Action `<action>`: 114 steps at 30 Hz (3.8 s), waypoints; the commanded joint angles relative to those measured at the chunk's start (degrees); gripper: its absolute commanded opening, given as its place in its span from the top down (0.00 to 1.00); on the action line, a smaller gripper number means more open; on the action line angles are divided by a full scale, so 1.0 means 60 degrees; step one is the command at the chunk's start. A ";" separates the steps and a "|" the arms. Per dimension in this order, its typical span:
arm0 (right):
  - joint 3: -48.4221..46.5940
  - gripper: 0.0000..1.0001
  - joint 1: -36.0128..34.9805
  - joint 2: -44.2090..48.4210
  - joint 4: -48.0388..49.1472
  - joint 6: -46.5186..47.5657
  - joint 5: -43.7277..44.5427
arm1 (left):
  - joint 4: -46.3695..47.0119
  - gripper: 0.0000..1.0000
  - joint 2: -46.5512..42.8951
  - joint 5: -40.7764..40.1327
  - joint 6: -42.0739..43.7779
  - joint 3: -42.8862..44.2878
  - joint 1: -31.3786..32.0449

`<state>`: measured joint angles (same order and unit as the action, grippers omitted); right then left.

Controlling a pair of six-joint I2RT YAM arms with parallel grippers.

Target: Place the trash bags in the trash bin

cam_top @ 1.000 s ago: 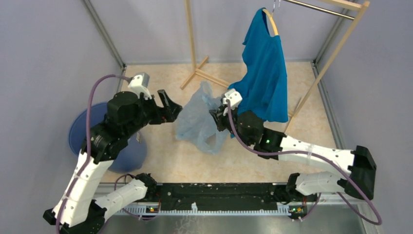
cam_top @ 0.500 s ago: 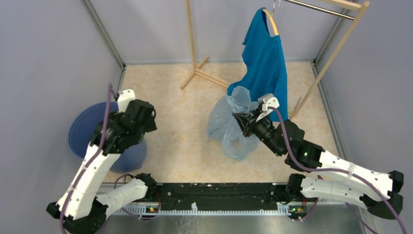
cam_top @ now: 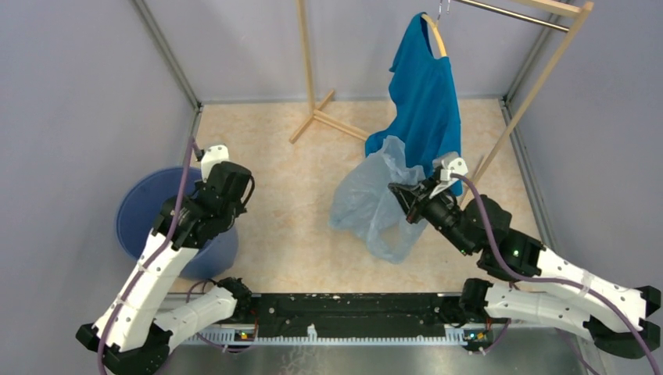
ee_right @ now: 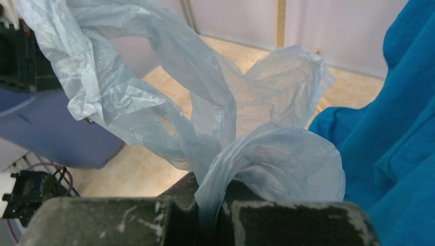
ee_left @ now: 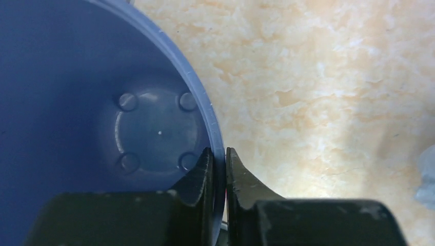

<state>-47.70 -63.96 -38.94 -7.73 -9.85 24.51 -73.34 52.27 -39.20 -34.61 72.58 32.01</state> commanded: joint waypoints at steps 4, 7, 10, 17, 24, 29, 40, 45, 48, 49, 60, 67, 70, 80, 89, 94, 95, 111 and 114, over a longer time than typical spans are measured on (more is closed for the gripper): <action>-0.1212 1.00 -0.0018 0.0552 -0.0740 0.0542 0.0918 | 0.2266 1.00 0.0310 0.2265 0.1829 0.0785 0.0002; -0.1426 1.00 -0.0018 0.0688 -0.0989 0.0682 0.1253 | 0.2763 1.00 0.0714 0.3936 0.2383 0.1301 0.0033; -0.1658 1.00 -0.0029 0.0805 -0.1244 0.0797 0.1586 | 0.3243 1.00 0.1030 0.5698 0.2529 0.1520 0.0132; -0.2648 1.00 -0.0019 0.0823 -0.1680 0.1088 0.1982 | 0.4223 1.00 0.1612 0.5464 0.1951 0.1225 0.2901; -0.3600 1.00 -0.0022 0.0774 -0.1917 0.1333 0.2160 | 0.5335 1.00 0.2514 0.4925 0.1674 0.0889 0.4989; -0.4139 1.00 -0.0011 0.0835 -0.1743 0.1407 0.2078 | 0.5704 0.85 0.3061 0.5303 0.1849 0.0858 0.5541; -0.5662 1.00 -0.0018 -0.0799 -0.0599 0.2346 0.0306 | 0.5778 0.07 0.0994 0.4411 0.2212 0.0620 0.5549; -0.7010 1.00 -0.0020 -0.2445 0.0133 0.2284 -0.1560 | 0.4943 0.02 -0.0456 0.3108 0.1868 0.0449 0.5549; -0.8042 1.00 -0.0018 -0.3439 0.0495 0.1826 -0.2875 | 0.4757 0.02 -0.1620 0.2661 0.1618 0.0165 0.5549; -0.8404 1.00 -0.0018 -0.3764 0.0584 0.1589 -0.3306 | 0.4715 0.02 -0.1992 0.2563 0.1542 0.0077 0.5549; -0.8583 1.00 -0.0018 -0.4488 0.1102 -0.0145 -0.4034 | 0.4242 0.01 -0.4485 0.2534 0.1195 0.0155 0.5549; -0.5891 1.00 -0.0018 -0.3564 -0.0223 -0.0719 -0.0696 | 0.3268 0.02 -0.3906 0.2980 0.0990 0.0747 0.5534; -0.5577 1.00 -0.0019 -0.3681 -0.1058 -0.1031 -0.0066 | 0.3301 0.02 -0.3730 0.3068 0.1036 0.0922 0.5527; -0.7224 1.00 -0.0023 -0.4819 -0.3183 0.0446 0.1963 | 0.1453 0.23 -0.1687 -0.0274 -0.0599 0.2518 0.5520; -0.5369 1.00 -0.0018 -0.3373 -0.1835 0.1436 0.0591 | 0.1876 0.44 0.1734 -0.0671 0.0515 0.3625 0.5527; -0.4930 1.00 -0.0020 -0.3208 -0.1135 0.1475 -0.0201 | 0.1945 0.59 0.3768 -0.0796 0.0391 0.3593 0.5042; -0.4884 1.00 -0.0018 -0.3231 -0.0960 0.1443 -0.0416 | 0.1999 0.60 0.3975 -0.0559 0.0103 0.3309 0.4817; -0.4938 1.00 0.0051 -0.3963 -0.0074 0.1390 -0.1340 | 0.3687 0.37 0.1230 0.3186 0.0538 0.1058 0.3645; -0.4980 1.00 0.0113 -0.4237 -0.0303 0.1085 -0.1651 | 0.3120 0.24 0.0555 0.2876 0.0862 0.1285 0.3645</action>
<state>-76.84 -63.92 -62.67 -10.50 -1.32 17.78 -53.15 59.02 -22.35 -32.36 78.81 53.78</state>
